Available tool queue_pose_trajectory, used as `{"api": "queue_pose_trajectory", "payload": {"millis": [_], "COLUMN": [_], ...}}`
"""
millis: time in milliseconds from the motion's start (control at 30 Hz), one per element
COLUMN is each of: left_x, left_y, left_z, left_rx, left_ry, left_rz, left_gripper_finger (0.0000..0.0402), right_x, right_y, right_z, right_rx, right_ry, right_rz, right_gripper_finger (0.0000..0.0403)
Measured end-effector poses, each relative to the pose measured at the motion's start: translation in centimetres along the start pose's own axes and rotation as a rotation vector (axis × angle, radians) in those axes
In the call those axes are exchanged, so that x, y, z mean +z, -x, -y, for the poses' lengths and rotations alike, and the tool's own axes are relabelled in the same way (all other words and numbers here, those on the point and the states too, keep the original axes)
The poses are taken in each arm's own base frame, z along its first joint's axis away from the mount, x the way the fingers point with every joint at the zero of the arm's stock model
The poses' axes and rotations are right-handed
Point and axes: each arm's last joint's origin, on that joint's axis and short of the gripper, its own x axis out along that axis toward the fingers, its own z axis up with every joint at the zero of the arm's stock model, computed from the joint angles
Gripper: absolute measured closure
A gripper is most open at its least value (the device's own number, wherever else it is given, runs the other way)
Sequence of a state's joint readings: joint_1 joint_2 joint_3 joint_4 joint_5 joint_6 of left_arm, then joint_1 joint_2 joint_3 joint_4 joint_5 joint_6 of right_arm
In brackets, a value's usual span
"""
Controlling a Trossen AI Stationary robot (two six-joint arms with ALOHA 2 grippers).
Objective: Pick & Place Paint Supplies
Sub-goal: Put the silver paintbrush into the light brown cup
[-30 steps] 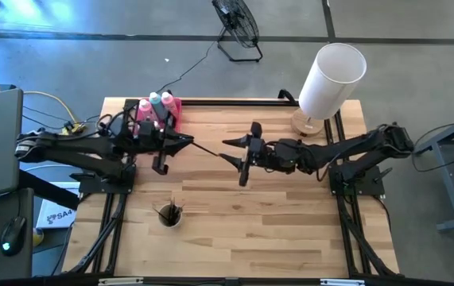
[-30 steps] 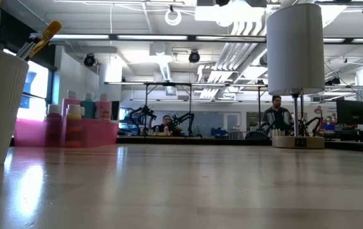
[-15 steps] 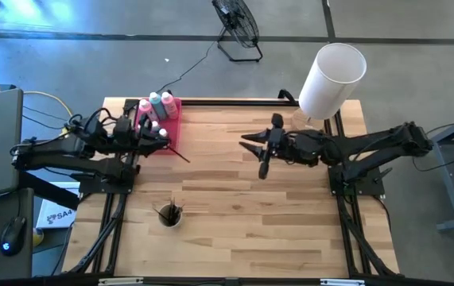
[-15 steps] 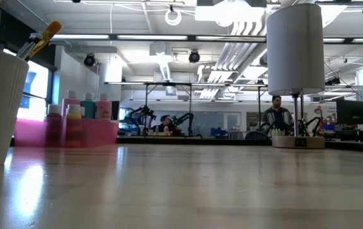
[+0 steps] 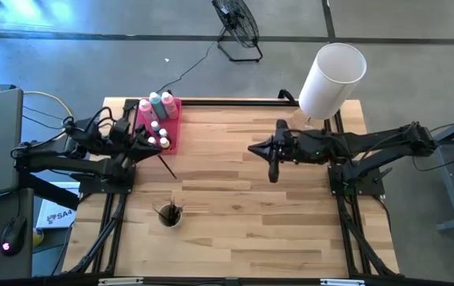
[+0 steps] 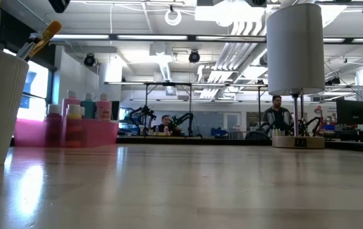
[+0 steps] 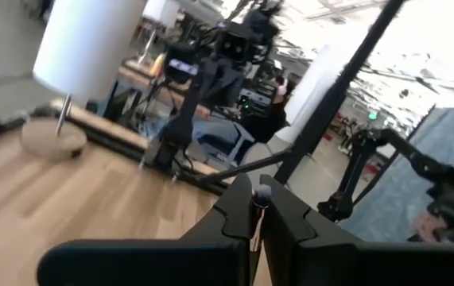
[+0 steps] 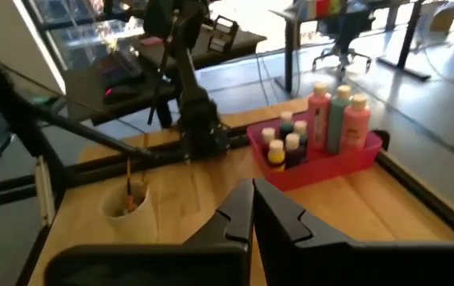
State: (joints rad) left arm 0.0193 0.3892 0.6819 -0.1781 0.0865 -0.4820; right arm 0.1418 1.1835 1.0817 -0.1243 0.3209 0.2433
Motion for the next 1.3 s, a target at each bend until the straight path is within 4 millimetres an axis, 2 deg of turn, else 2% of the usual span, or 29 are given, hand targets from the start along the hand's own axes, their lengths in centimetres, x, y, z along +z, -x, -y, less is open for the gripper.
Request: {"api": "queue_pose_trajectory", "payload": {"millis": [167, 367, 500, 733, 933, 1300], "left_x": [-0.3, -0.4, -0.6, -1.3, -2.9, -6.1], "left_y": [-0.5, -0.6, -0.6, -0.5, -0.7, -2.9], "left_z": [-0.1, 0.1, 0.4, 1.2, 1.5, 3.7], "left_rx": [-0.009, -0.074, -0.136, -0.205, -0.123, -0.039], "left_ry": [0.125, 0.269, 0.307, 0.264, 0.240, 0.050], "left_rz": [-0.041, -0.091, -0.138, -0.211, -0.318, -0.430], "left_gripper_finger": [0.0394, 0.0394, 0.0394, 0.0394, 0.0394, 0.0394], "right_x": [-0.1, -0.2, -0.2, -0.2, -0.2, -0.2], "right_y": [0.0, 0.1, 0.1, 0.2, 0.2, 0.2], "right_z": [0.1, 0.1, 0.2, 0.5, 0.5, 0.7], "right_rx": [-0.017, -0.125, -0.196, -0.261, -0.288, -0.334], "right_ry": [-0.066, -0.105, -0.105, -0.131, -0.161, -0.159], "right_rz": [-0.012, 0.022, 0.038, 0.058, 0.071, 0.086], "right_gripper_finger": [0.0400, 0.0400, 0.0400, 0.0400, 0.0400, 0.0400]}}
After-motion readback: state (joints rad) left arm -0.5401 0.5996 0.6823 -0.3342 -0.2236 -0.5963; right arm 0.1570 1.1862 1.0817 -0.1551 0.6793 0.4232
